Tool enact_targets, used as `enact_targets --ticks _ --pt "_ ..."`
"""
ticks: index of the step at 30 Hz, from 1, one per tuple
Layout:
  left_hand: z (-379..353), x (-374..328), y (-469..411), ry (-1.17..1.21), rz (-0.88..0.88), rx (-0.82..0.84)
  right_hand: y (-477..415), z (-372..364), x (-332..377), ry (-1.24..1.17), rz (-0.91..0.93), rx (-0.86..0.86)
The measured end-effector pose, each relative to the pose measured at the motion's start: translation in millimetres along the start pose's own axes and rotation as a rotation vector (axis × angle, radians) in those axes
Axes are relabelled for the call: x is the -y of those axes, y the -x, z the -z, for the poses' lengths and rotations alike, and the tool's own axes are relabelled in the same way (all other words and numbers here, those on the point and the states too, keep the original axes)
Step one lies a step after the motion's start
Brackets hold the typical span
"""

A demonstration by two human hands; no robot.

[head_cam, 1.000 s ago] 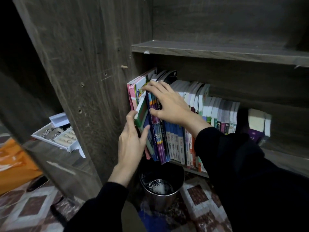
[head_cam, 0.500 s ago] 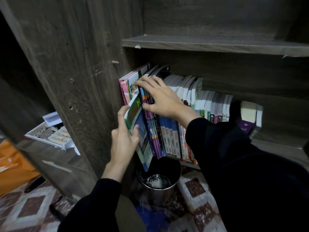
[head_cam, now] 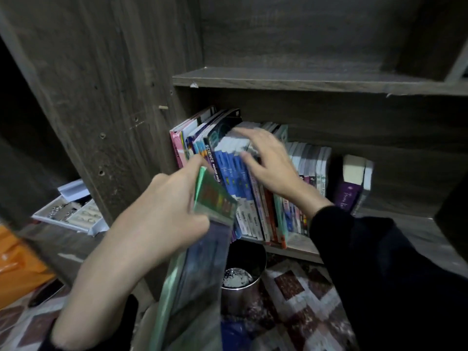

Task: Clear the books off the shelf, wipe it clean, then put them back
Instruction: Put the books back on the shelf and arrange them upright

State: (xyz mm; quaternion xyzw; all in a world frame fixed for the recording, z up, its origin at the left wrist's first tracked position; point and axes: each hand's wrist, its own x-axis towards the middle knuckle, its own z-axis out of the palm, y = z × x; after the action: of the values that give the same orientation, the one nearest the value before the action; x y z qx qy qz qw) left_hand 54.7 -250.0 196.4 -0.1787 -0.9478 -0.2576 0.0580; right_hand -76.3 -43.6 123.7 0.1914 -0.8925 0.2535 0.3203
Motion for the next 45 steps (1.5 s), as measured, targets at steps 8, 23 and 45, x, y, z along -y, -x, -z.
enact_targets --ticks 8,23,45 --pt "-22.1 -36.2 -21.7 0.107 -0.105 0.015 43.9 26.3 -82.6 0.303 -0.255 0.466" --pt "-29.4 -60.4 -60.5 0.272 -0.126 -0.208 73.7 60.0 -111.0 0.424 -0.188 0.425" --pt "-194.8 -49.1 -134.4 0.303 -0.176 -0.51 75.9 57.5 -115.0 0.403 -0.194 0.381"
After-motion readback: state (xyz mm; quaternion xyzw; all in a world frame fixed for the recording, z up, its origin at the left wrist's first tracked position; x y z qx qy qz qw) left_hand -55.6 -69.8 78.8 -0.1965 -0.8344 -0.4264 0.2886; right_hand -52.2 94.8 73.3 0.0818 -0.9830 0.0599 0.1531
